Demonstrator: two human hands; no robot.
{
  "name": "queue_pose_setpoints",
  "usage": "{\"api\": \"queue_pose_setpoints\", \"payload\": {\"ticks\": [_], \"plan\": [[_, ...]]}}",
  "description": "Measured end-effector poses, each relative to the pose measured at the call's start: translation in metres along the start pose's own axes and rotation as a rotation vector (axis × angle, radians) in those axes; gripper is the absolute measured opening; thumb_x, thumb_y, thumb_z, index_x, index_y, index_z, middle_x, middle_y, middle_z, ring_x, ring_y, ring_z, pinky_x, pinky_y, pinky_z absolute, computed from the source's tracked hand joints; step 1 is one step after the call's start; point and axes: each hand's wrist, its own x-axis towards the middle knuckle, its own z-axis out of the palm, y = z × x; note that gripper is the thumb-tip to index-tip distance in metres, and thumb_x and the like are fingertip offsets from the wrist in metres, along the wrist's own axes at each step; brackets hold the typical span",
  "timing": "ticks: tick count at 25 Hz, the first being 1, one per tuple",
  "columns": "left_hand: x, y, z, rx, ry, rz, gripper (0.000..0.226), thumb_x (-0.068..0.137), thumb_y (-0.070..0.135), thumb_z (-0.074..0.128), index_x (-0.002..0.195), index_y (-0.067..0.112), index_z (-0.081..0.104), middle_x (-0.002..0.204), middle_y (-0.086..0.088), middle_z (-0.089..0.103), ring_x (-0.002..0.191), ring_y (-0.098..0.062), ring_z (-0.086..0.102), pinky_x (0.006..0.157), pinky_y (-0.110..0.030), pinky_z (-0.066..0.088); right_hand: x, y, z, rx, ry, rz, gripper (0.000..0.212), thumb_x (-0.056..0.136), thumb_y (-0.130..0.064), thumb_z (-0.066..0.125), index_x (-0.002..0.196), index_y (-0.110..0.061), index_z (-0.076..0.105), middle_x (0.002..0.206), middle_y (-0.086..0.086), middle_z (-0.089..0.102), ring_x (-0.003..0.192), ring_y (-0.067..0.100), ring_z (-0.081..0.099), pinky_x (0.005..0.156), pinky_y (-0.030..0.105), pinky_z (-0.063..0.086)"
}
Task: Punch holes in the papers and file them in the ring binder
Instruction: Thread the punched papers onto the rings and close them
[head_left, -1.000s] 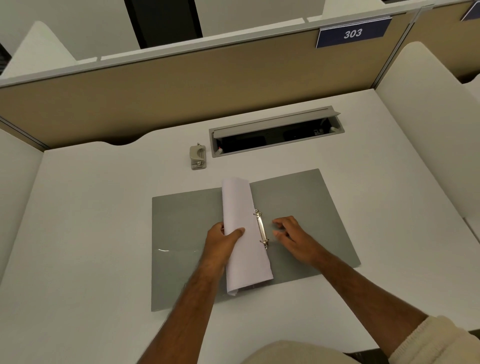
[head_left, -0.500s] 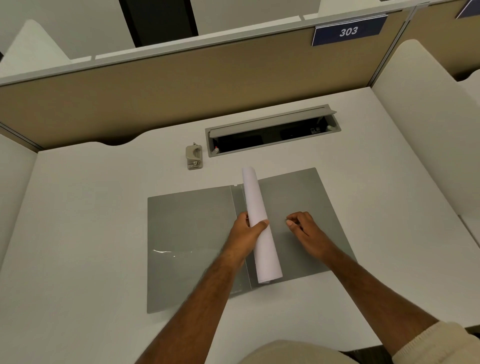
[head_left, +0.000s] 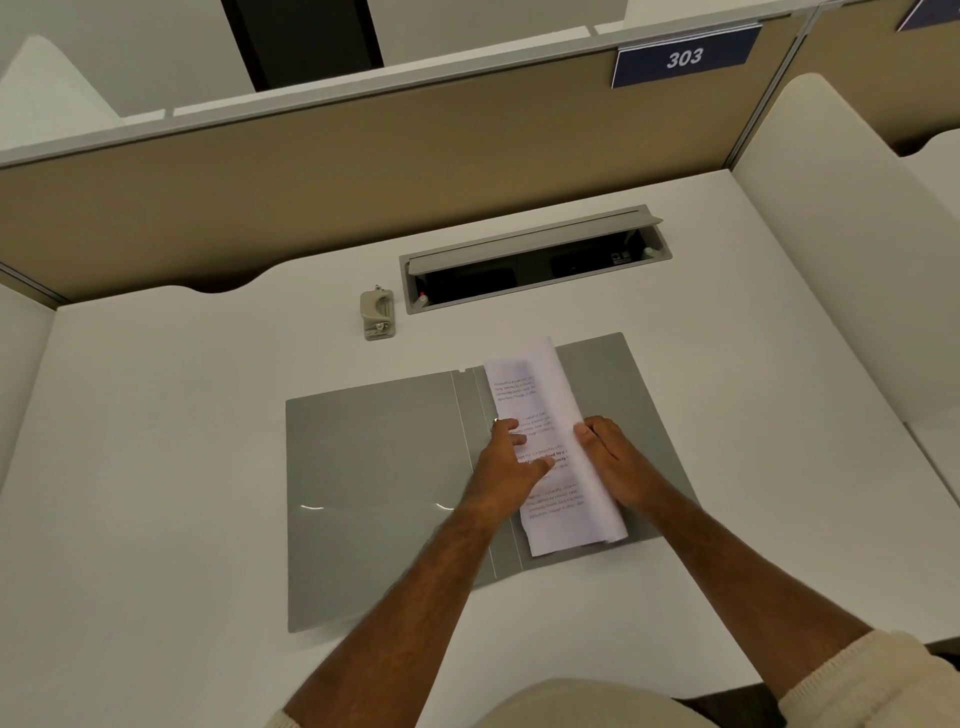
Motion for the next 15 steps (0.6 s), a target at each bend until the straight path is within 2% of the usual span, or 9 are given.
{"api": "queue_pose_setpoints", "payload": {"ticks": [2,5,6,8,11,13,15], "plan": [[-0.001,0.001,0.002,0.029,-0.008,0.008,0.067,0.091,0.024,0.077,0.145,0.025,0.038,0.14,0.002,0.054,0.12,-0.017,0.059,0.088,-0.03,0.056,-0.003,-0.007,-0.003,0.076,-0.017,0.022,0.046,0.101,-0.057,0.033,0.111,-0.018,0.055,0.107,0.005,0.067,0.091,0.018,0.072,0.083,0.033,0.061],[-0.003,-0.001,0.001,0.059,-0.004,0.026,0.058,0.094,0.021,0.073,0.143,0.024,0.043,0.142,0.002,0.053,0.119,-0.016,0.057,0.083,-0.024,0.053,-0.006,-0.018,-0.011,0.169,-0.017,0.041,0.05,0.107,-0.042,0.027,0.108,-0.004,0.059,0.096,0.008,0.071,0.086,0.017,0.072,0.076,0.026,0.056],[-0.003,-0.003,0.0,0.064,-0.004,0.029,0.055,0.094,0.02,0.073,0.141,0.024,0.045,0.141,0.003,0.054,0.118,-0.016,0.058,0.079,-0.019,0.051,-0.006,-0.018,-0.015,0.201,-0.005,0.068,0.053,0.107,-0.044,0.025,0.109,-0.004,0.061,0.097,0.008,0.072,0.087,0.016,0.072,0.078,0.028,0.055],[-0.004,-0.008,-0.005,0.058,0.002,0.041,0.05,0.095,0.019,0.072,0.138,0.023,0.047,0.139,0.003,0.055,0.114,-0.014,0.058,0.072,-0.014,0.05,-0.008,-0.017,-0.023,0.279,0.031,0.168,0.06,0.105,-0.054,0.022,0.112,-0.015,0.067,0.099,0.004,0.075,0.092,0.016,0.073,0.081,0.031,0.054],[-0.008,-0.017,-0.012,-0.012,0.025,0.042,0.047,0.094,0.016,0.072,0.135,0.021,0.05,0.137,0.002,0.058,0.109,-0.014,0.063,0.082,-0.024,0.06,-0.017,-0.02,-0.033,0.313,0.101,0.248,0.055,0.104,-0.058,0.021,0.115,-0.026,0.065,0.1,-0.001,0.072,0.09,0.018,0.071,0.073,0.032,0.051],[-0.013,-0.022,-0.019,0.009,0.064,0.057,0.04,0.095,0.018,0.071,0.13,0.023,0.053,0.13,0.004,0.061,0.107,-0.014,0.065,0.078,-0.022,0.059,-0.023,-0.021,-0.039,0.23,0.15,0.249,0.042,0.106,-0.052,0.023,0.118,-0.028,0.055,0.104,-0.004,0.063,0.086,0.009,0.062,0.079,0.031,0.045],[-0.015,-0.033,-0.031,0.105,0.142,0.094,0.033,0.095,0.026,0.069,0.123,0.031,0.054,0.127,0.008,0.062,0.107,-0.013,0.066,0.081,-0.027,0.058,-0.024,-0.01,-0.044,0.137,0.192,0.21,0.039,0.106,-0.049,0.027,0.123,-0.023,0.051,0.117,-0.002,0.058,0.094,0.011,0.059,0.088,0.031,0.041]]}}
